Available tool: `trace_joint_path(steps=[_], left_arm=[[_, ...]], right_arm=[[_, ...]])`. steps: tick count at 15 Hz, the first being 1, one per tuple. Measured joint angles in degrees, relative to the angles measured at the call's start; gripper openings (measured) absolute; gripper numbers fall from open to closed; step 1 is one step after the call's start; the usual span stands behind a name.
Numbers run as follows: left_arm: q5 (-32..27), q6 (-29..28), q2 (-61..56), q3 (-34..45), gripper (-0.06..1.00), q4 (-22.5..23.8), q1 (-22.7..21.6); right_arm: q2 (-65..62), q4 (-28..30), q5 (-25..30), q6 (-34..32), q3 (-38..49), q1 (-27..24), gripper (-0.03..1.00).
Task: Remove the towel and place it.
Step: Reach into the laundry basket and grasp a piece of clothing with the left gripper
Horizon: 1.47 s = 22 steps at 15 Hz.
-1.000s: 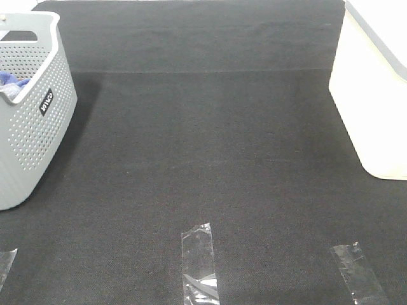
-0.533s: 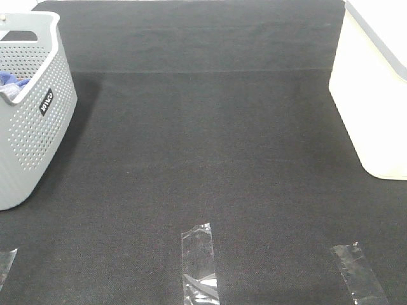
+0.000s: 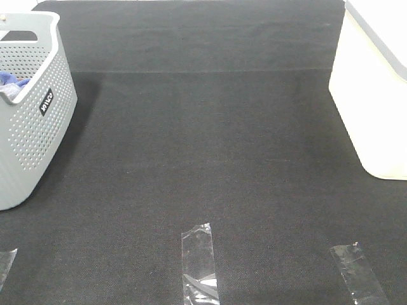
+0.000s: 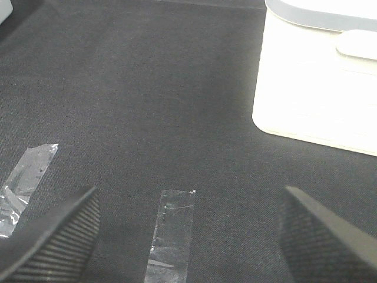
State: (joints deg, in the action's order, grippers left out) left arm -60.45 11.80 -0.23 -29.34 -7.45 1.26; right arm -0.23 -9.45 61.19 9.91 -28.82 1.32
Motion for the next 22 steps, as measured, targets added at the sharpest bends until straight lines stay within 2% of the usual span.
trace_joint_path(steps=[18,22], left_arm=[[0.0,0.0,0.0,0.0,0.60,0.0,0.0],[1.9,0.0,0.9,-0.9,0.55,0.7,0.0]], right_arm=[[0.0,0.0,0.0,0.0,0.0,0.0,0.77],[0.0,-0.4,0.0,0.0,0.0,0.0,0.77]])
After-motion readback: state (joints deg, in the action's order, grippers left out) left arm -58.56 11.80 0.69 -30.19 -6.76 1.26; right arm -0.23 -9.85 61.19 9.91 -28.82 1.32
